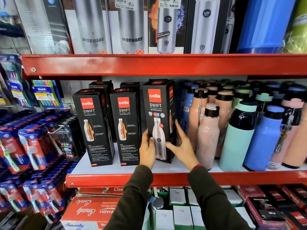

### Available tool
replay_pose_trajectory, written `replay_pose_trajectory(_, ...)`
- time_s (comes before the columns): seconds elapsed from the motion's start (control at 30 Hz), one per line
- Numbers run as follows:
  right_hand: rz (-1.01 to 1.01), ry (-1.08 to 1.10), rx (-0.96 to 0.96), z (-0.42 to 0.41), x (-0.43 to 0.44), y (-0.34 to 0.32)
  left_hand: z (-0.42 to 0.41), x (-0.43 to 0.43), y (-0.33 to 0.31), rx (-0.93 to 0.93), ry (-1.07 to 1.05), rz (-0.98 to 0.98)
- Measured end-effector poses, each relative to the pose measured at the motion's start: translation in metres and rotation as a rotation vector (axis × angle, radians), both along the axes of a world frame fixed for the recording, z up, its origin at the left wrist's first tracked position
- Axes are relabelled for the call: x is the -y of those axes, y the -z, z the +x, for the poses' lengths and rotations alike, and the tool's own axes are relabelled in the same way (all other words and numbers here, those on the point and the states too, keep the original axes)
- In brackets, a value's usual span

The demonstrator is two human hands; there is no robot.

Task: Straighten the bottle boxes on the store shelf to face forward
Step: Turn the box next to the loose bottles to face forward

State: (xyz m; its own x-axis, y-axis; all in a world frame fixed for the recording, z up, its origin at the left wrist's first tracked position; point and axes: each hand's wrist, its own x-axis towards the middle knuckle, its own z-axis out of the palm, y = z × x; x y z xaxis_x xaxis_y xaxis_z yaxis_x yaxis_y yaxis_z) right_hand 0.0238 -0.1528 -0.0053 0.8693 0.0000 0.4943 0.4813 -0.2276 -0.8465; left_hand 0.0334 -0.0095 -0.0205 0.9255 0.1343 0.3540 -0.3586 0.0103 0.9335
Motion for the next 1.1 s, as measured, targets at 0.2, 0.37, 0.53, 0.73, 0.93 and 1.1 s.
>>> replay_pose_trajectory(0.2,-0.072,0.008,0.001,0.007,-0.006,-0.002,0.001,0.003,0.009,0.059,-0.084,0.008)
replay_pose_trajectory(0.37,-0.096,0.068,-0.044,0.013,-0.008,0.006,0.009,0.003,0.011,0.071,-0.119,0.101)
replay_pose_trajectory(0.53,-0.119,0.086,-0.063,0.016,-0.010,0.014,0.014,0.005,0.021,0.036,-0.136,0.112)
replay_pose_trajectory(0.73,-0.110,0.106,-0.066,0.017,-0.009,0.019,0.015,0.007,0.022,0.018,-0.157,0.128)
replay_pose_trajectory(0.93,-0.028,0.189,-0.031,0.014,-0.012,0.023,0.007,0.010,0.017,-0.003,-0.182,0.100)
replay_pose_trajectory(1.1,0.020,0.338,0.020,0.013,-0.012,0.024,-0.005,0.008,0.011,-0.023,-0.198,0.110)
